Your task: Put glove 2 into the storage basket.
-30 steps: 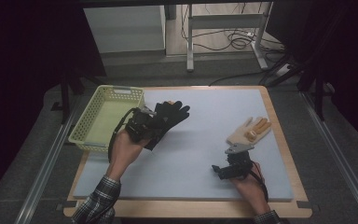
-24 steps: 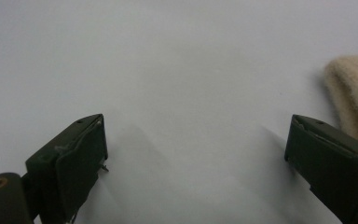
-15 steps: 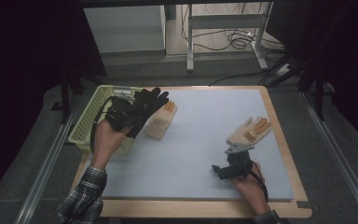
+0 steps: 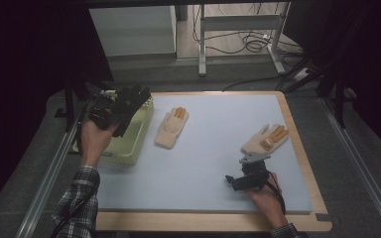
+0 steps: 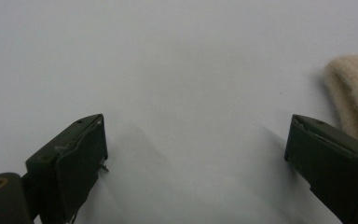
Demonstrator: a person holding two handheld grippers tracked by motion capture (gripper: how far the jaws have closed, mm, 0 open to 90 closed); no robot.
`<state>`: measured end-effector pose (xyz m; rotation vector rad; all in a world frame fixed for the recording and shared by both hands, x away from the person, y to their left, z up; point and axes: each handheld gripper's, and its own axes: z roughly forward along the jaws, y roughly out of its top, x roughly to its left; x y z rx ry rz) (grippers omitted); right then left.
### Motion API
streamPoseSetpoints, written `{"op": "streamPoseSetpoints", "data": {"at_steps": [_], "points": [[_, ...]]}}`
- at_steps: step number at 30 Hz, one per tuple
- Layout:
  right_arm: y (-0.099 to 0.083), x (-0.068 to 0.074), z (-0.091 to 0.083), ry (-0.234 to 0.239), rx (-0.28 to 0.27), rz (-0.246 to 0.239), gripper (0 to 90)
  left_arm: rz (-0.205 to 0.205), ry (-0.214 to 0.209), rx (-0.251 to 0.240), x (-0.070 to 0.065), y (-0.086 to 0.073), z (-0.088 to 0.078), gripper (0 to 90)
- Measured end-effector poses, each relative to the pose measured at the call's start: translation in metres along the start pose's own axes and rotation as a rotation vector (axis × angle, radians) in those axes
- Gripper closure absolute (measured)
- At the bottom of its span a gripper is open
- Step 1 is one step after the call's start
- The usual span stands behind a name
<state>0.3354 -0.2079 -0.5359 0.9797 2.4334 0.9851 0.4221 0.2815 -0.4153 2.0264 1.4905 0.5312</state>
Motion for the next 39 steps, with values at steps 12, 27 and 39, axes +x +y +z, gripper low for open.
{"op": "streamPoseSetpoints", "data": {"at_steps": [12,27,39], "points": [[0.0,0.0,0.0,0.001,0.0,0.001,5.4,-0.06,0.071,0.077,0.044,-0.02,0.038,63.5],[0.0,0.0,0.0,0.0,0.0,0.0,5.4,-0.021,0.156,0.235,0.059,-0.031,0.07,58.8],[0.0,0.0,0.0,0.0,0.0,0.0,5.4,-0.035,0.147,0.271,0.057,-0.03,0.073,7.0]]}}
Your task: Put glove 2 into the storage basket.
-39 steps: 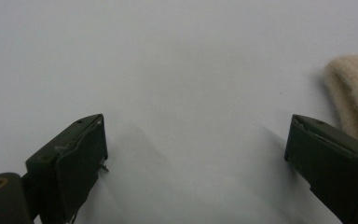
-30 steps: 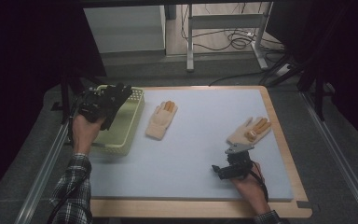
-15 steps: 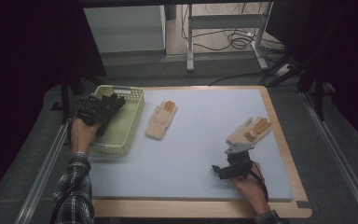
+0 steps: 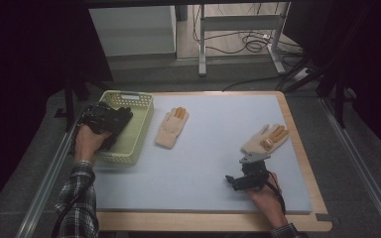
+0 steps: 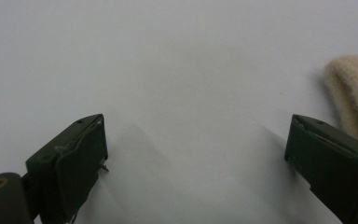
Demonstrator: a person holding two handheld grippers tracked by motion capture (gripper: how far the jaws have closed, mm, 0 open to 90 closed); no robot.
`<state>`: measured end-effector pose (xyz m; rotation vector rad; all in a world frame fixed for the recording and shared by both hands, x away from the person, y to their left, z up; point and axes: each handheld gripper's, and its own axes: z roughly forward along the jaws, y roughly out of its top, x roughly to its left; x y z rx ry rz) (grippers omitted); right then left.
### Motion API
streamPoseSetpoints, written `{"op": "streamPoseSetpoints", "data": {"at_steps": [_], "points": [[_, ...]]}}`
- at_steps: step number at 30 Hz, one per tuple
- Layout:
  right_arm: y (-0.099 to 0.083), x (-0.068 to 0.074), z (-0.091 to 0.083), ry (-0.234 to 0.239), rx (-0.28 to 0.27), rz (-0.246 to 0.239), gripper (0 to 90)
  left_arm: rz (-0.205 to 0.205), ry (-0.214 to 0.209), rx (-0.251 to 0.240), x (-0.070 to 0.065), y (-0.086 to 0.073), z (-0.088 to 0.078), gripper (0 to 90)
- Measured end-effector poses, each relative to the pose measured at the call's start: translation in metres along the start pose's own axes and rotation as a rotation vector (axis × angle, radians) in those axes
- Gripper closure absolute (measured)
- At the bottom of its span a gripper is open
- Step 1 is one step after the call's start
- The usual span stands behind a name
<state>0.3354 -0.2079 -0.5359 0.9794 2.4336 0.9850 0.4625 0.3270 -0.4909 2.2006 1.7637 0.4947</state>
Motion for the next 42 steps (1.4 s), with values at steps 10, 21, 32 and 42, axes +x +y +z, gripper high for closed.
{"op": "streamPoseSetpoints", "data": {"at_steps": [10,21,32,42], "points": [[0.0,0.0,0.0,0.0,0.0,0.0,5.4,-0.03,-0.11,-0.142,0.005,-0.005,-0.028,1.9],[0.0,0.0,0.0,0.0,0.0,0.0,5.4,0.05,-0.237,-0.279,-0.015,-0.014,-0.044,0.0],[0.0,0.0,0.0,0.0,0.0,0.001,5.4,0.135,-0.275,-0.331,-0.044,-0.018,-0.061,0.0],[0.0,0.0,0.0,0.0,0.002,-0.001,5.4,0.213,-0.303,-0.367,-0.071,-0.026,-0.073,0.0]]}}
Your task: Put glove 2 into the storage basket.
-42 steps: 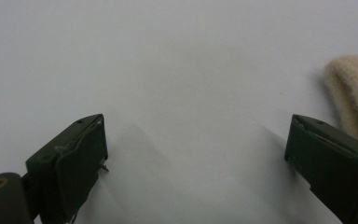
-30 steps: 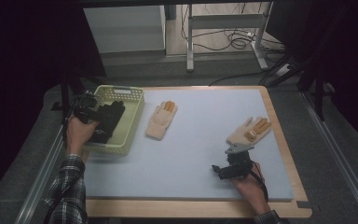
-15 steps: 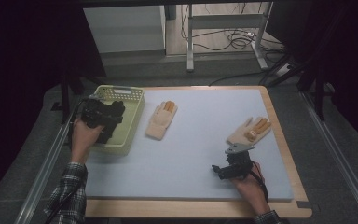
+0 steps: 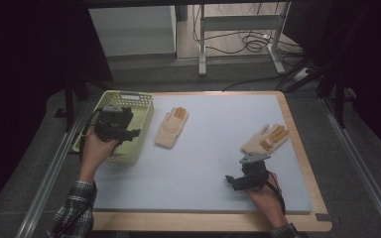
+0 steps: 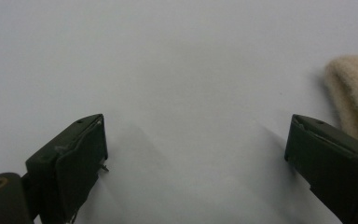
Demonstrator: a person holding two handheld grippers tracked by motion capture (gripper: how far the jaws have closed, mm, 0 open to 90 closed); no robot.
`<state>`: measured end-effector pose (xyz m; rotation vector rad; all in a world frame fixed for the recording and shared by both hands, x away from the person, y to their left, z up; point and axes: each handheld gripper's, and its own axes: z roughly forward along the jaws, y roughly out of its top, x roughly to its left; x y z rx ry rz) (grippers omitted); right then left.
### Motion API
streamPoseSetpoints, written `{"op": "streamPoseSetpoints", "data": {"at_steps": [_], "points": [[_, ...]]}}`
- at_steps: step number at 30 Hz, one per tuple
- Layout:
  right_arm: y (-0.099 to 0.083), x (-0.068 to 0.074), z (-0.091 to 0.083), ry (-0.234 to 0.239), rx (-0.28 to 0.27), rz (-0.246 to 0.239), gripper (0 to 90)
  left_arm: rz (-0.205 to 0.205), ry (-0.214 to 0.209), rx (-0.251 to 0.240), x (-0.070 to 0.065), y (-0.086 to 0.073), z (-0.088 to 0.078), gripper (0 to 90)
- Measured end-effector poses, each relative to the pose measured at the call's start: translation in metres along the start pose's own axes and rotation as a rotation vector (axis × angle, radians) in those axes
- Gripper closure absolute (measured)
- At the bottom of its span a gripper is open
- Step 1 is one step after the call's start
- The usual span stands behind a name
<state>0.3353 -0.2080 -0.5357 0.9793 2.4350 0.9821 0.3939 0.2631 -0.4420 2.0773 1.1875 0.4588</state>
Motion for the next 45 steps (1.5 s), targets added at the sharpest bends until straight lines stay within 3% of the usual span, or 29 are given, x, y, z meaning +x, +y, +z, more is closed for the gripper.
{"op": "streamPoseSetpoints", "data": {"at_steps": [8,16,23,27,33,45], "points": [[0.0,0.0,0.0,0.0,0.0,0.001,5.4,0.075,-0.026,-0.02,-0.032,0.003,-0.001,0.0],[0.0,0.0,0.0,0.0,0.001,0.001,5.4,0.143,-0.084,-0.044,-0.063,0.004,0.001,0.0],[0.0,0.0,0.0,0.0,0.001,0.001,5.4,0.187,-0.142,-0.059,-0.092,-0.009,0.007,0.0],[0.0,0.0,0.0,0.0,0.001,0.002,5.4,0.208,-0.147,-0.055,-0.105,-0.021,0.012,0.0],[0.0,0.0,0.0,0.0,0.001,0.001,5.4,0.196,-0.185,-0.058,-0.116,-0.042,0.021,0.0],[0.0,0.0,0.0,0.0,0.0,0.003,5.6,0.161,-0.142,0.001,-0.117,-0.084,0.045,0.0]]}}
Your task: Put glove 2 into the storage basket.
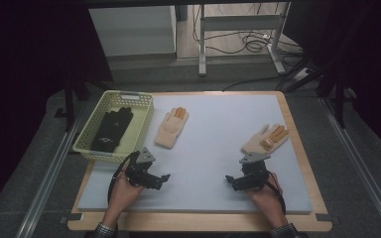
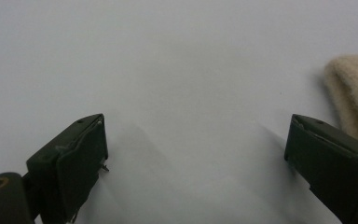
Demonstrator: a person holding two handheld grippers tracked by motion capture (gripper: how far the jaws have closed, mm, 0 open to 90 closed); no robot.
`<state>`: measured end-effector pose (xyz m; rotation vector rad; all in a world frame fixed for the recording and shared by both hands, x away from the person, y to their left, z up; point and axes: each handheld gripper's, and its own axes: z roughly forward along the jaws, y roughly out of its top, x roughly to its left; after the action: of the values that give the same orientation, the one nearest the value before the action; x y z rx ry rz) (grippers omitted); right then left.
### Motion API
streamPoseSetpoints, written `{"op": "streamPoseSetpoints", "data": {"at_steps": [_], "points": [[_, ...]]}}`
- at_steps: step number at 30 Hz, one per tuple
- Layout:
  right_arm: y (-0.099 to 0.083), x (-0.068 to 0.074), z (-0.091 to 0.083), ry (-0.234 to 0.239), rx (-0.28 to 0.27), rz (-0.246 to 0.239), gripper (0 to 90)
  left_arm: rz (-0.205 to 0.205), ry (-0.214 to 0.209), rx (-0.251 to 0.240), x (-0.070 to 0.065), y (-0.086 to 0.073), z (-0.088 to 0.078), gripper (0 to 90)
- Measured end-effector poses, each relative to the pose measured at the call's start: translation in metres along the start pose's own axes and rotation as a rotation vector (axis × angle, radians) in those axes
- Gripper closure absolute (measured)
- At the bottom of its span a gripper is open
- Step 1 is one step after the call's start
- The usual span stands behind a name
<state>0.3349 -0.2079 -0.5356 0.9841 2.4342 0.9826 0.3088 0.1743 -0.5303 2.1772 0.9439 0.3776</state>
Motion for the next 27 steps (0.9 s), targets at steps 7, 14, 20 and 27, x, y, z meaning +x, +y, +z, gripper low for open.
{"op": "streamPoseSetpoints", "data": {"at_steps": [7,14,20,27], "points": [[0.0,0.0,0.0,0.0,0.006,-0.002,5.6,-0.018,0.027,0.054,0.002,-0.015,0.01,0.0],[0.001,0.001,0.0,-0.002,0.008,-0.008,6.2,-0.052,0.008,0.039,0.004,-0.019,0.011,0.0],[0.001,0.001,-0.001,0.002,0.004,0.0,9.7,-0.048,0.011,0.034,0.004,-0.02,0.011,0.0],[0.014,0.006,-0.001,0.017,0.003,0.019,21.1,-0.054,0.014,0.03,0.004,-0.02,0.011,0.8]]}}
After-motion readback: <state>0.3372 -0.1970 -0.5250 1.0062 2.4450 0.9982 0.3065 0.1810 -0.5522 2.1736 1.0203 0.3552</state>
